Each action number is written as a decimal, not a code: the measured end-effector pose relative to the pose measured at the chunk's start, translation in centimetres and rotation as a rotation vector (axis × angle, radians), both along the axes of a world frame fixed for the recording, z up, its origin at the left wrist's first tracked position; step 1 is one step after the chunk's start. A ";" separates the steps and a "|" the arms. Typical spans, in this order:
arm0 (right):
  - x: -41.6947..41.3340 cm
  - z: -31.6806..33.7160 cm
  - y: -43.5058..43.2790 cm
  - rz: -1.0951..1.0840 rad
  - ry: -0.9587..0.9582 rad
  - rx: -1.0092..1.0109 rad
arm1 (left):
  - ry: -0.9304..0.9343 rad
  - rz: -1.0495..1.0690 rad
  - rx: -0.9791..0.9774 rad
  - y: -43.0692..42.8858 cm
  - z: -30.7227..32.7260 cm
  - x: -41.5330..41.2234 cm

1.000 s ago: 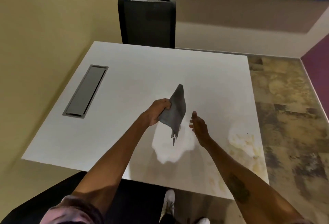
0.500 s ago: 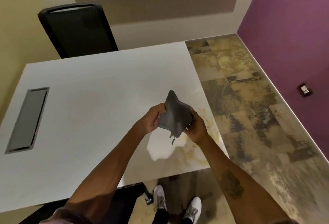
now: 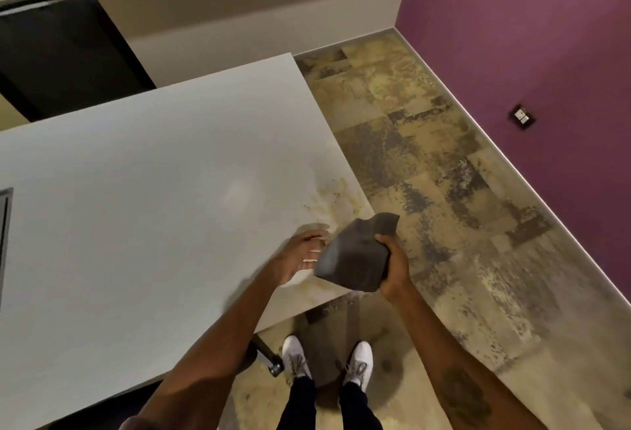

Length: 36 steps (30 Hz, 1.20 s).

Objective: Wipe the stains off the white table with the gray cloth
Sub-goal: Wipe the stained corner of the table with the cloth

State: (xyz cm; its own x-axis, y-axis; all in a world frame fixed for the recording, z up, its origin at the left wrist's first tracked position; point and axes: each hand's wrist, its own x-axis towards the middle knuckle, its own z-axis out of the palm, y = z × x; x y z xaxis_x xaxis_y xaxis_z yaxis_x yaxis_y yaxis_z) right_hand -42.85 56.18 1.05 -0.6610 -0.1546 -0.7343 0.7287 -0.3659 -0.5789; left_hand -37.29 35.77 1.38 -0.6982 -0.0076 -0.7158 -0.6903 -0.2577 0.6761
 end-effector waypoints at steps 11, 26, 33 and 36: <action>1.3 -3.3 4.4 0.010 0.419 0.978 | 0.178 -0.119 -0.875 -3.5 -2.7 3.4; -0.2 -8.8 1.1 0.396 0.633 1.049 | 0.124 -0.354 -1.386 -8.9 -8.4 5.4; -2.5 -10.5 -0.4 0.375 0.610 0.964 | 0.114 -0.645 -1.518 -10.1 -11.0 3.8; -4.5 -11.5 -1.9 0.396 0.621 0.953 | 0.068 -0.614 -1.471 -11.0 -12.4 3.2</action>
